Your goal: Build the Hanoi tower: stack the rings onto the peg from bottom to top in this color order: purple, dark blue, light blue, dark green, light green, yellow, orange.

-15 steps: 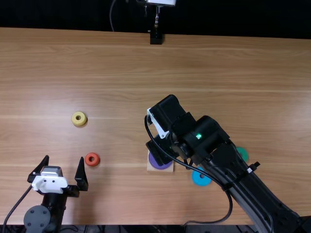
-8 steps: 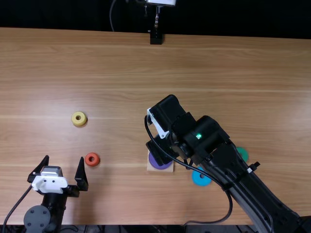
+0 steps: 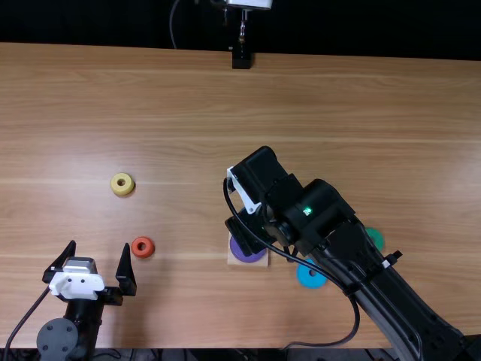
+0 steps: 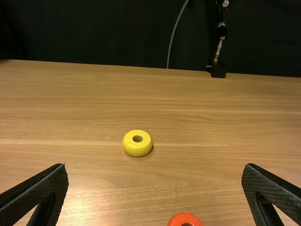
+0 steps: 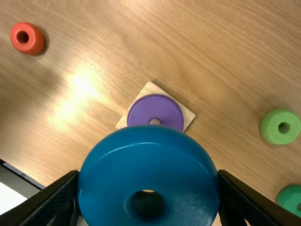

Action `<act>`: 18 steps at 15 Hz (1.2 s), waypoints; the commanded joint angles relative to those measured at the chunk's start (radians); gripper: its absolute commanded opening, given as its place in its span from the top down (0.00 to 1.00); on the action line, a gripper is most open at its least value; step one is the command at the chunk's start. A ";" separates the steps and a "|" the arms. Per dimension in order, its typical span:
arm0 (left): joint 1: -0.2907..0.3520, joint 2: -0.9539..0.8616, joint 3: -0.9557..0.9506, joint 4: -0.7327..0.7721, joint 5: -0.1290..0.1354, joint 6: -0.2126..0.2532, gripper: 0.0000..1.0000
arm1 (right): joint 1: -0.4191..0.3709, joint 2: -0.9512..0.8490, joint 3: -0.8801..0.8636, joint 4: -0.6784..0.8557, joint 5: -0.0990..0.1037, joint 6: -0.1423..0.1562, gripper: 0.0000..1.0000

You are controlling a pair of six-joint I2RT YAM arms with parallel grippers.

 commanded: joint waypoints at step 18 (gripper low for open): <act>0.011 -0.012 -0.047 -0.021 0.012 0.004 0.00 | -0.066 -0.045 -0.029 0.133 0.003 0.007 0.00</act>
